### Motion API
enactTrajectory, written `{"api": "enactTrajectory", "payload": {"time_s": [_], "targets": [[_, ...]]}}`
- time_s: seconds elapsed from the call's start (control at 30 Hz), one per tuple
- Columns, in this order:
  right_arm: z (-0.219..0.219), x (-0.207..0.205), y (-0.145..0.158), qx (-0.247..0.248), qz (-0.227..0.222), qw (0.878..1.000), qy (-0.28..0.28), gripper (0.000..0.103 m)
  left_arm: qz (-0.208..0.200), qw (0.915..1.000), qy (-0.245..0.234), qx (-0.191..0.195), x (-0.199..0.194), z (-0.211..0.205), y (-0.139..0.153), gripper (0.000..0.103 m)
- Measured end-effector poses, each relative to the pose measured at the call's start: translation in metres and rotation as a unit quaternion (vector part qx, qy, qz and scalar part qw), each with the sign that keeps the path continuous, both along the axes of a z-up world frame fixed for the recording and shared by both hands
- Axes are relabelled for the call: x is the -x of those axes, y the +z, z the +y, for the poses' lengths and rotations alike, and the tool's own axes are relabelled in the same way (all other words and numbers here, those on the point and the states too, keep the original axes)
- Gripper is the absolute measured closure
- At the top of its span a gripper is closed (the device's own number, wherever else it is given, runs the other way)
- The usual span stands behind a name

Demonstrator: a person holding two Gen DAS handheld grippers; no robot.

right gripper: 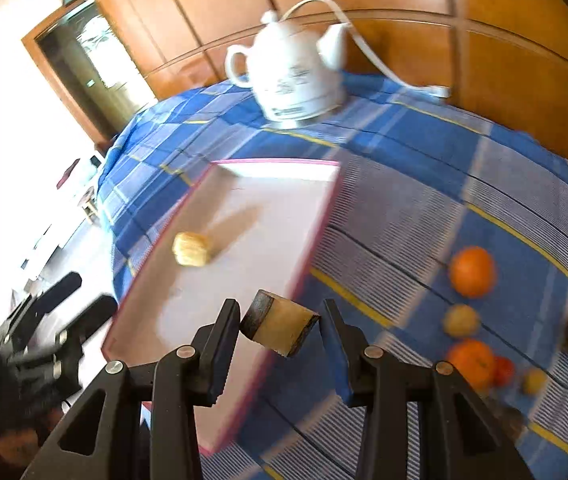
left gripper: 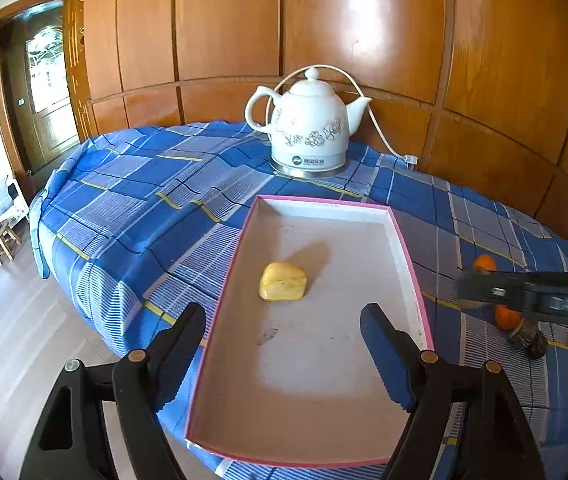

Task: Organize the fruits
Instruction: 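Carry the beige slice over the tray and release it with the right gripper, then reach to the dark brown round item and grasp it with the left gripper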

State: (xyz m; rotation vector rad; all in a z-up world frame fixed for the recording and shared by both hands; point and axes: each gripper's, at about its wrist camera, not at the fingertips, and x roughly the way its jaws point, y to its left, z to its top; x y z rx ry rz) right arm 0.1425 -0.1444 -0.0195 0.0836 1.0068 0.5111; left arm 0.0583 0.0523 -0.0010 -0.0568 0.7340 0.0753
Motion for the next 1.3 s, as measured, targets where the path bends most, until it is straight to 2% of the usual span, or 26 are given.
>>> {"api": "enactTrajectory", "payload": {"time_s": [0.27,0.53,0.83,1.1,1.3], "targets": [[0.050,-0.028,-0.015,0.011,0.021,1.000,0.013,0.061,-0.005,0.9999,0.013,0.003,0.009,0.012,-0.001,0.021],[0.058,-0.031,-0.018,0.016,0.016,1.000,0.007,0.057,-0.002,0.9998,0.017,0.010,0.013,0.018,-0.004,0.021],[0.035,-0.014,-0.004,0.030,-0.014,0.999,-0.008,0.057,0.001,0.9999,0.006,0.012,0.015,0.013,-0.003,0.021],[0.001,0.008,0.006,0.090,-0.060,0.994,-0.026,0.057,0.012,0.9996,-0.019,0.017,0.014,0.000,-0.007,0.021],[-0.036,0.023,0.012,0.112,-0.077,0.989,-0.051,0.057,0.023,0.9982,-0.047,0.030,0.011,-0.012,-0.010,0.021]]}}
